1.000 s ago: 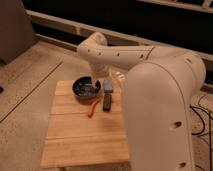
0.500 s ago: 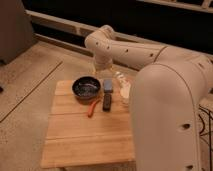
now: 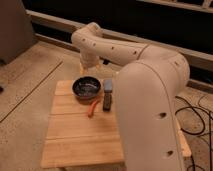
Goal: Move the arm in a circular motion
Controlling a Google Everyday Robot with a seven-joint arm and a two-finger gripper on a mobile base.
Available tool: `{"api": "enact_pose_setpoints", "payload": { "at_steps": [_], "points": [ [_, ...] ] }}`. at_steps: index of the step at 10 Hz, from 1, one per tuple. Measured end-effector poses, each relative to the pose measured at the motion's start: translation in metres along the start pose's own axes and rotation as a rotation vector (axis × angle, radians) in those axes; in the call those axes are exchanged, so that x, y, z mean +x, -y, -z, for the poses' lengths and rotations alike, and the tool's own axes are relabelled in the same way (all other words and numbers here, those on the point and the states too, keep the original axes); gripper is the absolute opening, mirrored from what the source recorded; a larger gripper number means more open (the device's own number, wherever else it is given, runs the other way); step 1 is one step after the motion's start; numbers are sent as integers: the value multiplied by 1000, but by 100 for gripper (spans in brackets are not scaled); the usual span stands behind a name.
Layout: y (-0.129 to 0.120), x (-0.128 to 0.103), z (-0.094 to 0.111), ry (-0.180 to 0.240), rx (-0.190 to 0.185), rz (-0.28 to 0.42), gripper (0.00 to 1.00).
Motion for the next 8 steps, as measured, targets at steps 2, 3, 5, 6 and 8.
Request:
{"api": "enact_pose_setpoints", "payload": {
  "at_steps": [2, 3, 5, 6, 8],
  "points": [
    [-29, -3, 0, -3, -35, 42, 65],
    [-47, 0, 2, -2, -57, 65, 65],
    [-70, 13, 4, 2, -87, 74, 65],
    [-84, 28, 7, 7, -108, 72, 65],
    [-92, 48, 12, 15, -121, 56, 65]
  ]
}}
